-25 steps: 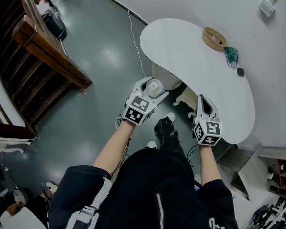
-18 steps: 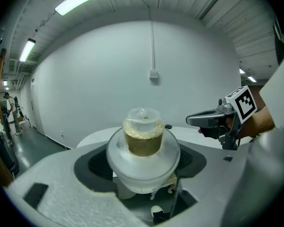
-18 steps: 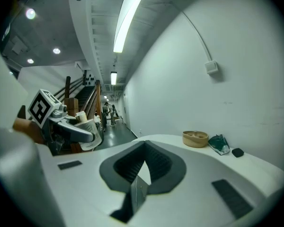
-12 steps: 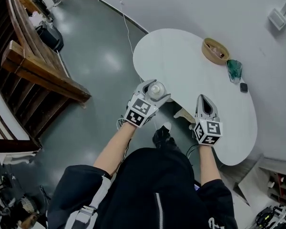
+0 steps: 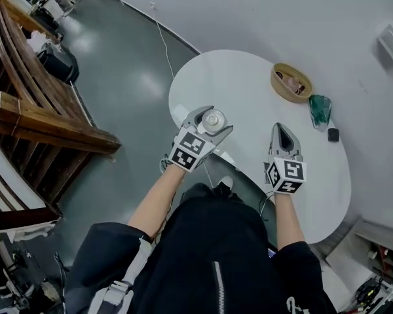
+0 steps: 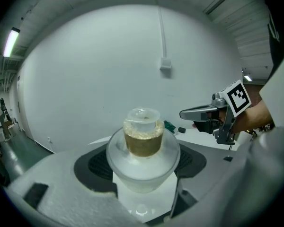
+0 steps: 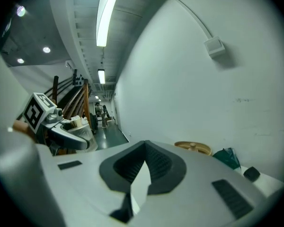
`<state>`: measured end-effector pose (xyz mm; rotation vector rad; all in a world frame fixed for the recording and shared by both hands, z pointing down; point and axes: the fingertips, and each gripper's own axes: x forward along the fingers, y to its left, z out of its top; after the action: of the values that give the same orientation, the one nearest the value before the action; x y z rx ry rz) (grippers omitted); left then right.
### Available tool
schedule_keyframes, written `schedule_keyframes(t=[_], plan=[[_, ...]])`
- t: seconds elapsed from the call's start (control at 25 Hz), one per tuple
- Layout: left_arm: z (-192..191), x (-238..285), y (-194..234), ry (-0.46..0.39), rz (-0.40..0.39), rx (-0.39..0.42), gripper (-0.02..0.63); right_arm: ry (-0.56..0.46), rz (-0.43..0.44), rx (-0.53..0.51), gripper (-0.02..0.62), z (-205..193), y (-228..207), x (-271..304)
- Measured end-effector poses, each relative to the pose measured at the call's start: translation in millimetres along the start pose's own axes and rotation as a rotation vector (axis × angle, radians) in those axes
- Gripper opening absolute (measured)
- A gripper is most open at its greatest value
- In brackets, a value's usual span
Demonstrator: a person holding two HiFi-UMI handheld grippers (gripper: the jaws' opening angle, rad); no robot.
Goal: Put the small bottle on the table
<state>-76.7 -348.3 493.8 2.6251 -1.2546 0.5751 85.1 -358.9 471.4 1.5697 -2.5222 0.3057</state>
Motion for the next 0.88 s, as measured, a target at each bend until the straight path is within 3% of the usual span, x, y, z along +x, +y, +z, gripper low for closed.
schedule_keyframes(t=[0.44, 0.88], plan=[[-11, 60, 32, 0.057, -0.096, 0.008, 0.337, 0.071, -0.091, 0.035, 0.002, -16, -25, 37], [-81, 117, 68, 0.176, -0.209, 0.054, 0.339, 0.163, -0.170, 0.087, 0.002, -48, -17, 66]])
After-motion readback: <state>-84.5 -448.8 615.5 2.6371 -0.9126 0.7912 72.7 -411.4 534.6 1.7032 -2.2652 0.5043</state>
